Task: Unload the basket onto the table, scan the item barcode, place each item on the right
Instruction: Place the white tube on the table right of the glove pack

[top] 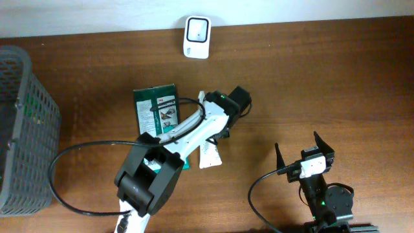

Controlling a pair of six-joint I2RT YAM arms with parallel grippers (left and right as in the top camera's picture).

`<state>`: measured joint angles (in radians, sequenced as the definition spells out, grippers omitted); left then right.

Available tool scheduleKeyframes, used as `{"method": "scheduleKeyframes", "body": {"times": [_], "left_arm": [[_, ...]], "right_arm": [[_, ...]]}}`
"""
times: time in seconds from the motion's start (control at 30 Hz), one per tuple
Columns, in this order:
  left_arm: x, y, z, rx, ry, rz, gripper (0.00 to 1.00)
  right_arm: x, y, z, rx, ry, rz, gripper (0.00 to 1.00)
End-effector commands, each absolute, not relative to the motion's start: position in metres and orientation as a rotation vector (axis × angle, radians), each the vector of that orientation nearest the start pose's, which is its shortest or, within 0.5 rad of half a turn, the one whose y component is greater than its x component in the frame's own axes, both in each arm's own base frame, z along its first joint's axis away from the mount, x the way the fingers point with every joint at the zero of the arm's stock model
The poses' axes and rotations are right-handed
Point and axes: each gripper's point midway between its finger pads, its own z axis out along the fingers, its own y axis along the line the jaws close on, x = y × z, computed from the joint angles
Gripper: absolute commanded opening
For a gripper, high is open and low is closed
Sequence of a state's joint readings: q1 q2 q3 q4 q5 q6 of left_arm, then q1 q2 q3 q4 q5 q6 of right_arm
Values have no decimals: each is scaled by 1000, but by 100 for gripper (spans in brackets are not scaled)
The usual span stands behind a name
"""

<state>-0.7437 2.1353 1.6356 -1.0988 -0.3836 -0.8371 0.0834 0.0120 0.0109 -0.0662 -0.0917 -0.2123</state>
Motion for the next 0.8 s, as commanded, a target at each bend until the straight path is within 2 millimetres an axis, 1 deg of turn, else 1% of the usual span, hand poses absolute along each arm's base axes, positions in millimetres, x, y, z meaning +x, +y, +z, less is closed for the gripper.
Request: {"method": "scheduleKeyframes", "body": {"times": [0.0,0.03,0.07,0.1,0.13,0.17,0.2,0.23,0.27,0.3,0.33,0.37,0.43,0.47,0.5,0.57,0.6,0.63,0.7,0.77], "left_arm": [[374,-218,135,-153,2645,384,99],[382,-216,168,-135,2612,334,99],[390,-210,208,-103,2570,269,99],[393,-203,233,-95,2540,231,99],[396,-180,282,-123,2470,180,99],[396,-158,314,-165,2413,151,99],[396,-137,337,-207,2368,138,99],[392,-103,364,-272,2311,130,99],[388,-78,379,-325,2276,133,99],[379,-39,394,-427,2232,157,99],[373,-4,405,-470,2208,182,99],[367,33,411,-542,2185,211,100],[358,79,411,-682,2158,233,99],[352,106,410,-769,2142,243,99],[345,139,405,-872,2125,244,99],[333,178,396,-1001,2105,221,100],[323,209,385,-1106,2093,207,99],[317,230,372,-1175,2101,182,99],[317,256,341,-1266,2146,126,99],[318,270,317,-1294,2202,137,99]], "right_arm": [[243,40,158,-315,1611,-2,98],[243,40,158,-315,1611,-2,98],[243,40,158,-315,1611,-2,98],[243,40,158,-315,1611,-2,98],[243,40,158,-315,1611,-2,98],[243,40,158,-315,1611,-2,98],[243,40,158,-315,1611,-2,98],[243,40,158,-315,1611,-2,98],[243,40,158,-315,1611,-2,98],[243,40,158,-315,1611,-2,98],[243,40,158,-315,1611,-2,98],[243,40,158,-315,1611,-2,98],[243,40,158,-315,1611,-2,98],[243,40,158,-315,1611,-2,98],[243,40,158,-315,1611,-2,98],[243,40,158,-315,1611,-2,98],[243,40,158,-315,1611,-2,98],[243,40,158,-315,1611,-2,98],[243,40,158,-315,1611,-2,98],[243,40,158,-315,1611,-2,98]]}}
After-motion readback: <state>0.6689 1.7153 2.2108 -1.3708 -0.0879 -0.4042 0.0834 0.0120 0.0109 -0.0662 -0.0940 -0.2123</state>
